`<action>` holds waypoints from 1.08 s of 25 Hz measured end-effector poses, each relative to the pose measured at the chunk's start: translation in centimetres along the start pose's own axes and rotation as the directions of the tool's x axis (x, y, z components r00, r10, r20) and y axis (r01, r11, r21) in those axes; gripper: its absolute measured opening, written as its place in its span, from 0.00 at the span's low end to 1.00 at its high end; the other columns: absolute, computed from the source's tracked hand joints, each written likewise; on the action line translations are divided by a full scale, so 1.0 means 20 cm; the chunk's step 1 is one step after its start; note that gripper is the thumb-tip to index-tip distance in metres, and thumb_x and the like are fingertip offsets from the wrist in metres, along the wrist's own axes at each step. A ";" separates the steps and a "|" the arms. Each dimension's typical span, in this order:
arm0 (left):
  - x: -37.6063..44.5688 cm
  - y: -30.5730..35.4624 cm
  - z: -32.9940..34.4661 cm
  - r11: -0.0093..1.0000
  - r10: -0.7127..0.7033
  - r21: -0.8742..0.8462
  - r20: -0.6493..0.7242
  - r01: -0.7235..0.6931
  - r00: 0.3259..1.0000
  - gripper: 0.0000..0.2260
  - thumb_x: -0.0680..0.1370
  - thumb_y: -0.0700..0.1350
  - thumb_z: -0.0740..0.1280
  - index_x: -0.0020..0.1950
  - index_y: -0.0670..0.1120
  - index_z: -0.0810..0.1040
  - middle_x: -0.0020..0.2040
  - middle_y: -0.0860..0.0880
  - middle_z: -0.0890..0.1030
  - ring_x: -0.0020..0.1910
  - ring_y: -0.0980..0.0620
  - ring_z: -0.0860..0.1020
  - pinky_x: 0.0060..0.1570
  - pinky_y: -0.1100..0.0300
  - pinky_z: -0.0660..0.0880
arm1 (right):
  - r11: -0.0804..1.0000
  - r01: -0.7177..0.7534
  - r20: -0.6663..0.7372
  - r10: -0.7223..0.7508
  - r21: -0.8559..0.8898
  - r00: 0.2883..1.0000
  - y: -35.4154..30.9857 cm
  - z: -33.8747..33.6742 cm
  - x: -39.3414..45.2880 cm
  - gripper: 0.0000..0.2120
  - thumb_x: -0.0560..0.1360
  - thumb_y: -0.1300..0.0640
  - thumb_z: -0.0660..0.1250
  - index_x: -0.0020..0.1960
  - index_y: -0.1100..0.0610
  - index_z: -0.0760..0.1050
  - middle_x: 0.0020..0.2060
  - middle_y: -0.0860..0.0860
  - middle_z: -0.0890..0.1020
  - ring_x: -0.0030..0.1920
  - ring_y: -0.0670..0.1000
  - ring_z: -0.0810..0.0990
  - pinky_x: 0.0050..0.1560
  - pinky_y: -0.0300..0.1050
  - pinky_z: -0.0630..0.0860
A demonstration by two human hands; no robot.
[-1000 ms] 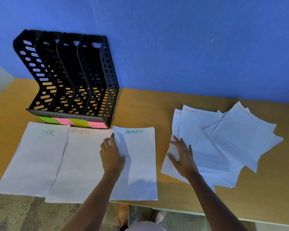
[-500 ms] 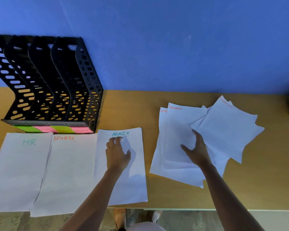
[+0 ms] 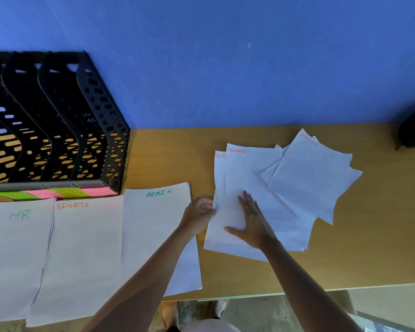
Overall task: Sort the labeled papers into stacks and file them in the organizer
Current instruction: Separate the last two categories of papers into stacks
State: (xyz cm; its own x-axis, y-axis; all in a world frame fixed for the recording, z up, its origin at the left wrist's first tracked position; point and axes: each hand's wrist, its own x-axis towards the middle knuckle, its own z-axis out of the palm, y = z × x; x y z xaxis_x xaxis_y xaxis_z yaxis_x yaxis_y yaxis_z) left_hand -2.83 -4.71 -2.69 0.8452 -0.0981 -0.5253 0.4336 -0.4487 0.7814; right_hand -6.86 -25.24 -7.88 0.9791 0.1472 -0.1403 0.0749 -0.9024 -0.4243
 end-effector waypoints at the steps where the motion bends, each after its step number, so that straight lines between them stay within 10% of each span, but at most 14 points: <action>1: 0.00 0.01 0.02 0.998 -0.050 -0.045 0.029 0.051 0.998 0.15 0.77 0.47 0.71 0.62 0.46 0.78 0.57 0.50 0.82 0.54 0.53 0.80 0.54 0.61 0.76 | 1.000 -0.014 0.004 0.014 -0.021 1.000 -0.01 0.01 0.00 0.45 0.74 0.38 0.68 0.80 0.61 0.54 0.80 0.56 0.54 0.80 0.56 0.52 0.77 0.52 0.55; 6: 0.05 0.03 0.08 0.981 -0.149 -0.118 0.047 0.154 0.988 0.10 0.77 0.44 0.68 0.58 0.47 0.78 0.51 0.46 0.83 0.54 0.44 0.81 0.62 0.47 0.76 | 0.998 -0.069 -0.045 0.070 0.012 0.997 -0.04 0.02 0.01 0.29 0.82 0.51 0.60 0.79 0.61 0.58 0.79 0.55 0.57 0.79 0.58 0.56 0.75 0.49 0.57; 11: 0.09 0.09 0.13 0.921 -0.236 -0.296 0.095 0.253 0.967 0.02 0.80 0.43 0.67 0.52 0.46 0.78 0.52 0.42 0.82 0.47 0.46 0.82 0.50 0.56 0.78 | 0.955 -0.214 -0.126 0.243 0.205 0.962 -0.09 0.02 0.02 0.38 0.76 0.44 0.69 0.78 0.59 0.59 0.79 0.56 0.60 0.78 0.59 0.60 0.71 0.57 0.69; 15: 0.14 0.12 0.19 0.919 -0.257 -0.281 0.100 0.275 0.961 0.10 0.81 0.44 0.66 0.59 0.41 0.79 0.49 0.42 0.83 0.43 0.47 0.82 0.39 0.62 0.75 | 0.928 -0.317 -0.142 0.346 0.194 0.927 -0.11 0.06 0.01 0.49 0.70 0.37 0.73 0.79 0.61 0.55 0.79 0.60 0.55 0.79 0.62 0.54 0.76 0.59 0.59; 20: 0.18 0.09 0.28 0.948 -0.235 -0.232 -0.041 0.220 0.971 0.10 0.79 0.44 0.69 0.40 0.40 0.81 0.36 0.43 0.80 0.36 0.47 0.78 0.39 0.57 0.73 | 0.914 -0.336 -0.074 0.360 0.229 0.930 -0.14 0.07 0.01 0.46 0.74 0.37 0.68 0.80 0.61 0.52 0.80 0.58 0.51 0.80 0.59 0.52 0.77 0.53 0.56; 27: 0.24 0.13 0.35 0.971 -0.156 -0.201 -0.122 0.129 0.980 0.08 0.74 0.45 0.75 0.48 0.41 0.85 0.46 0.46 0.86 0.44 0.46 0.84 0.43 0.55 0.81 | 0.892 -0.190 -0.088 0.246 0.410 0.965 -0.07 -0.03 -0.03 0.22 0.79 0.50 0.66 0.72 0.51 0.71 0.68 0.46 0.77 0.67 0.46 0.75 0.69 0.41 0.71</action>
State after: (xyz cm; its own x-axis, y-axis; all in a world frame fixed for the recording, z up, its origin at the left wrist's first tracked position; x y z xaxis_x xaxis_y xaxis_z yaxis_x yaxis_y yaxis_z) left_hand 0.14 -12.63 -5.51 0.7991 0.0822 -0.5956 0.5932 -0.2698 0.7585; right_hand -7.40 -24.35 -6.59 0.9802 -0.1154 -0.1608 -0.1964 -0.6670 -0.7187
